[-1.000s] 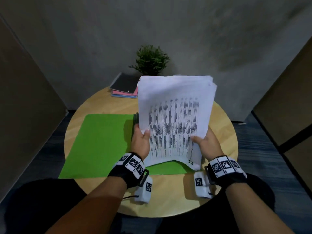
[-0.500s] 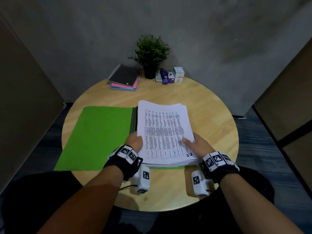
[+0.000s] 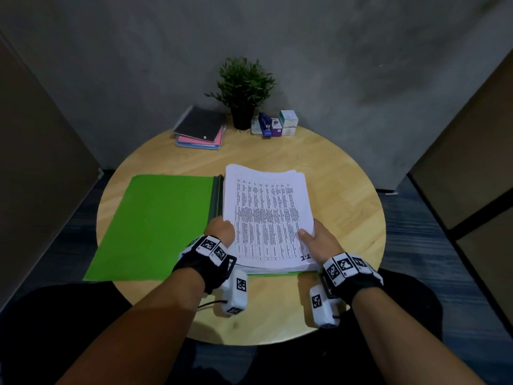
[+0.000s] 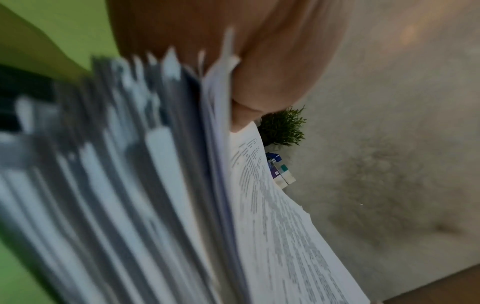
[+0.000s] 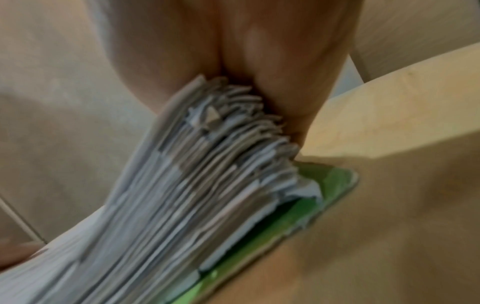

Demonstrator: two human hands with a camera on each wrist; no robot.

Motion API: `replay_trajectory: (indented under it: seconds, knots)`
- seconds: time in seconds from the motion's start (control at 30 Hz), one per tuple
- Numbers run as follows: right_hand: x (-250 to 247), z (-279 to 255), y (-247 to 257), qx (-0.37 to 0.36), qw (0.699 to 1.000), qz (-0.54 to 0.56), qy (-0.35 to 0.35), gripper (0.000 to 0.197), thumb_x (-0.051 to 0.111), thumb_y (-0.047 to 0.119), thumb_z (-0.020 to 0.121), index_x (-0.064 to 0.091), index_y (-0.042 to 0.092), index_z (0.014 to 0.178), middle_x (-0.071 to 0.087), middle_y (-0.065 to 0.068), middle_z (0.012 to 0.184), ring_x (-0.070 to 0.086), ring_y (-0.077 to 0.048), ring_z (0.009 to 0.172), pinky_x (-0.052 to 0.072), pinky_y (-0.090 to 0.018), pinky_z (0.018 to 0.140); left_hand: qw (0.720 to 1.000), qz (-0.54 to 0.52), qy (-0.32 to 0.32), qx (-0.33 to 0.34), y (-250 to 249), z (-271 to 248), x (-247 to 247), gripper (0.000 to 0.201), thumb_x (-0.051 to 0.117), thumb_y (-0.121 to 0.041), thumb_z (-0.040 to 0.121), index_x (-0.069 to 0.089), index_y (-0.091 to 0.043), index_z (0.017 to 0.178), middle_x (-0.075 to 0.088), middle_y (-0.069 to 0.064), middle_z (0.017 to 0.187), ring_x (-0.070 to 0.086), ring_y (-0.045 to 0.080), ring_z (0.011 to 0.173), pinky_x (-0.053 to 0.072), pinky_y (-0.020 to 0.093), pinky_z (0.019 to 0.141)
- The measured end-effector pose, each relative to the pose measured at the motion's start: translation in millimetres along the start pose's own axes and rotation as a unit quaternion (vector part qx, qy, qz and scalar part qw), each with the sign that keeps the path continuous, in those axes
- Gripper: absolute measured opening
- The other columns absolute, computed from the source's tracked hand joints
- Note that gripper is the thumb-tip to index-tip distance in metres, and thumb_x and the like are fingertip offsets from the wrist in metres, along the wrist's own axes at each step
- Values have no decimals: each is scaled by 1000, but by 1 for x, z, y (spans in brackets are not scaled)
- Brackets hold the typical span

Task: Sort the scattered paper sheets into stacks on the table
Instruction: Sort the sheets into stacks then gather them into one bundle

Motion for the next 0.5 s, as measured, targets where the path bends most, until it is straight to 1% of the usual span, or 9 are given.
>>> replay_trajectory:
  seconds: [0.1, 0.13, 0.2, 0.27, 0.3, 0.37, 0.4, 0.43, 0.5]
  knots:
    - [-2, 1, 2, 5, 1000, -7, 1, 45, 45, 35, 99, 43, 13, 138, 54, -7, 135, 51, -26, 121, 37, -27, 87, 1000, 14, 3, 21, 4, -2, -12, 39, 35, -17, 103, 52, 8, 127, 53, 23, 134, 53, 35, 118, 42, 32, 90]
    - [-3, 1, 2, 6, 1000, -10, 3, 47, 44, 39, 99, 43, 13, 139, 53, -8, 136, 51, -26, 122, 38, -27, 88, 1000, 4, -1, 27, 6, -3, -20, 38, 38, -19, 102, 53, 5, 129, 54, 20, 134, 54, 33, 117, 42, 31, 91]
    - [-4, 0, 3, 11, 1000, -10, 12, 52, 42, 45, 98, 43, 14, 139, 53, -8, 137, 51, -27, 122, 38, -29, 88, 999, -18, -29, 23, 16, -3, -47, 42, 48, -21, 100, 48, -4, 138, 48, 16, 142, 55, 30, 117, 43, 30, 93]
    - [-6, -1, 4, 16, 1000, -3, 20, 54, 40, 48, 98, 43, 14, 139, 52, -8, 137, 51, -28, 122, 38, -29, 87, 998, -16, -66, 2, 33, 0, -82, 49, 54, -19, 96, 44, -11, 142, 45, 16, 145, 59, 30, 105, 46, 30, 82]
    - [-6, -1, 4, 15, 1000, 1, 22, 55, 40, 49, 97, 43, 13, 139, 52, -8, 138, 51, -28, 122, 38, -29, 87, 996, 18, -82, -12, 47, 2, -100, 50, 55, -19, 94, 44, -13, 142, 45, 17, 144, 59, 32, 106, 48, 33, 83]
    - [-6, -4, 6, 13, 1000, 1, 23, 56, 41, 49, 97, 43, 12, 139, 52, -11, 138, 51, -29, 121, 39, -31, 89, 983, 153, -101, -34, 75, 5, -129, 47, 56, -19, 92, 48, -14, 138, 42, 20, 144, 50, 38, 122, 45, 42, 98]
    - [-6, -6, 7, 11, 1000, 0, 23, 57, 42, 49, 97, 43, 11, 139, 51, -11, 138, 51, -30, 121, 39, -31, 89, 974, 195, -99, -50, 88, 3, -137, 43, 56, -19, 92, 52, -15, 134, 43, 19, 142, 46, 39, 126, 42, 47, 102]
    - [-5, -7, 8, 11, 1000, -1, 23, 57, 43, 49, 96, 43, 11, 139, 51, -12, 138, 51, -30, 121, 38, -31, 88, 965, 244, -80, -56, 97, -2, -142, 36, 56, -18, 91, 57, -15, 127, 48, 17, 135, 48, 38, 123, 42, 48, 100]
    - [-5, -9, 10, 11, 1000, 1, 25, 58, 43, 50, 96, 42, 12, 139, 51, -12, 138, 51, -30, 121, 38, -30, 87, 959, 267, -64, -72, 116, -12, -150, 25, 53, -19, 93, 62, -14, 115, 58, 11, 116, 57, 29, 105, 47, 40, 89]
Point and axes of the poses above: each hand's wrist, its own z-axis towards the middle knuckle, its own x-axis out of the palm, y = z × x, the point moved 5 cm from there along z, towards the middle knuckle
